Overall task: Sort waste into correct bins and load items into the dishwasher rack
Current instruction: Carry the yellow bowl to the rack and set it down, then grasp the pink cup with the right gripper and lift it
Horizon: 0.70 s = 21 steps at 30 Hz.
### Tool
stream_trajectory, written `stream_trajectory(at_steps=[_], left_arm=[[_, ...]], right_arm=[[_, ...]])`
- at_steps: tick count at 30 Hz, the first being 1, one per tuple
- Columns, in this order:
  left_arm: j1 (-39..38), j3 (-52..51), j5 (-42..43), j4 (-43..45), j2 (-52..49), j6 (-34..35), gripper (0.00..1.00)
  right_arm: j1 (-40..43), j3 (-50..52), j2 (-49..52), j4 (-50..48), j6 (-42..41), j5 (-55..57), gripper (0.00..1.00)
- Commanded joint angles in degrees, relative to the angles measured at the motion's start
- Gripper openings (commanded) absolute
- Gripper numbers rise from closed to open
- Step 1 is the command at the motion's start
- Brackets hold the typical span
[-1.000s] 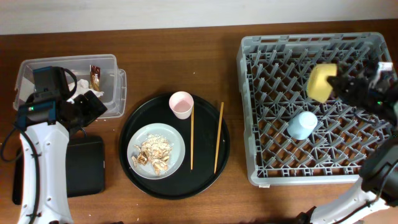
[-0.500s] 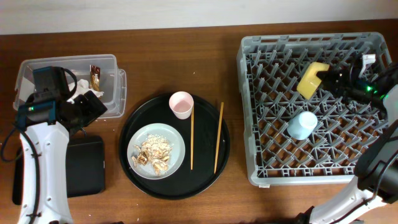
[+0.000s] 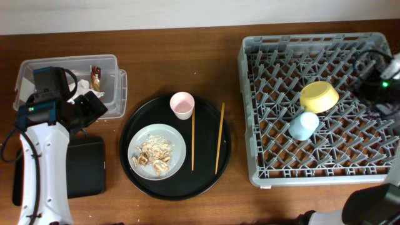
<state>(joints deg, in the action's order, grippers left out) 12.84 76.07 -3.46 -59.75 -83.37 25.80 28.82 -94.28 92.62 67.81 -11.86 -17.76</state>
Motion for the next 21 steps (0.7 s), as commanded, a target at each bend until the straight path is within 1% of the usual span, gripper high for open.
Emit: stream_trajectory(at_steps=[1, 4, 5, 6, 9, 12, 14, 16, 18, 19, 20, 21], left_arm=[[0.24, 0.74, -0.26, 0.09, 0.24, 0.48, 0.99], [0.24, 0.74, -0.26, 0.09, 0.24, 0.48, 0.99], [0.24, 0.74, -0.26, 0.09, 0.24, 0.48, 0.99], [0.24, 0.74, -0.26, 0.09, 0.24, 0.48, 0.99], [0.24, 0.74, -0.26, 0.09, 0.24, 0.48, 0.99], [0.24, 0.74, -0.26, 0.09, 0.24, 0.48, 0.99], [0.24, 0.74, -0.26, 0.09, 0.24, 0.48, 0.99], [0.24, 0.74, -0.26, 0.09, 0.24, 0.48, 0.99], [0.24, 0.74, -0.26, 0.09, 0.24, 0.48, 1.0], [0.24, 0.74, -0.26, 0.09, 0.24, 0.48, 0.99], [0.24, 0.74, -0.26, 0.09, 0.24, 0.48, 0.99], [0.24, 0.74, -0.26, 0.09, 0.24, 0.48, 0.99]], right_arm=[[-7.19, -0.39, 0.72, -3.15, 0.66, 2.36, 0.31], [-14.32, -0.39, 6.84, -7.19, -0.09, 11.96, 0.19], [-15.41, -0.39, 10.45, -8.59, -0.98, 13.88, 0.11], [-15.74, -0.39, 14.69, -8.92, -2.75, 17.2, 0.07], [-15.15, -0.39, 19.26, -6.6, -3.74, 21.53, 0.04], [-14.86, -0.96, 17.51, -2.75, -6.91, 30.16, 0.04], [-14.86, -3.32, 15.5, 2.54, -8.87, 36.94, 0.04], [-14.88, -4.48, 14.62, 4.24, -10.16, 37.86, 0.05], [-14.97, -5.44, 13.22, 5.6, -10.73, 33.55, 0.04], [-14.99, -5.81, 12.15, 6.03, -10.43, 28.98, 0.04], [-15.47, -5.81, 9.57, 5.16, -3.98, 15.72, 0.04], [-16.68, -5.81, 7.48, 4.07, 4.31, 1.18, 0.04]])
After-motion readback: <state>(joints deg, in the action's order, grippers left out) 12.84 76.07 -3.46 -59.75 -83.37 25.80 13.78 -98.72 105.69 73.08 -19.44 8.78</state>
